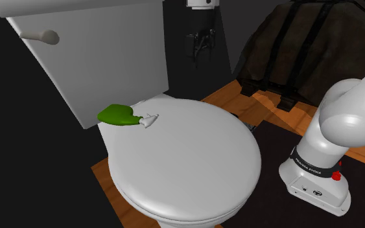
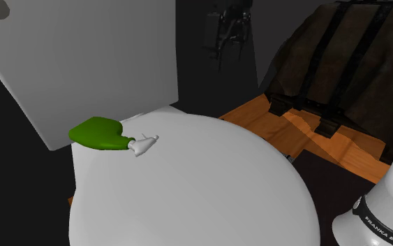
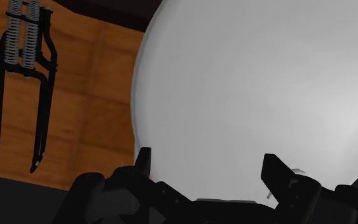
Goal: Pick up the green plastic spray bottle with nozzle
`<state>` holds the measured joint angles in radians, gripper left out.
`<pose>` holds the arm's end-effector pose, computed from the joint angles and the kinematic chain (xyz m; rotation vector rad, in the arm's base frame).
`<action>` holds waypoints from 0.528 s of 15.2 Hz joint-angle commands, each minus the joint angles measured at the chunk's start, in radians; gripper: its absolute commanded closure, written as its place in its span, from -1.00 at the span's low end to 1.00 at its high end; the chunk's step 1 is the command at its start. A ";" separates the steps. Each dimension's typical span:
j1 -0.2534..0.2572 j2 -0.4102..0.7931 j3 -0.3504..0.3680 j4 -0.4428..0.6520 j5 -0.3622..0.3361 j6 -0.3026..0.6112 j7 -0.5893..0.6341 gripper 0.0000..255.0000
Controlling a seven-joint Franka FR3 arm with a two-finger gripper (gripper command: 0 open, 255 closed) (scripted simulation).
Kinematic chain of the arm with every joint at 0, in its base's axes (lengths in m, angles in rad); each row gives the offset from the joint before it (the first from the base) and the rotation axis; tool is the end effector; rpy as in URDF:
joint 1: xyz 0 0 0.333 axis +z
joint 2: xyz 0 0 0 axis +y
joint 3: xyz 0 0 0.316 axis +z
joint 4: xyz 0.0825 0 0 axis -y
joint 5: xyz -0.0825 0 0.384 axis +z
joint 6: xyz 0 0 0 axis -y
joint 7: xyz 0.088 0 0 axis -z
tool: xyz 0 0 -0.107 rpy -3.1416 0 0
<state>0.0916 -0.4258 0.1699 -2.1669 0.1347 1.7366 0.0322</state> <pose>0.4062 0.1313 0.5608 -3.0664 -0.2940 0.0273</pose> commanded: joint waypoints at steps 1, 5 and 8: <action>0.010 0.063 0.030 0.031 -0.001 0.029 0.027 -1.00; 0.030 0.194 0.085 0.110 -0.016 0.074 0.083 -1.00; 0.047 0.299 0.122 0.180 -0.040 0.099 0.128 -1.00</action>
<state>0.1320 -0.1691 0.2763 -2.0253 0.1045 1.8339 0.1395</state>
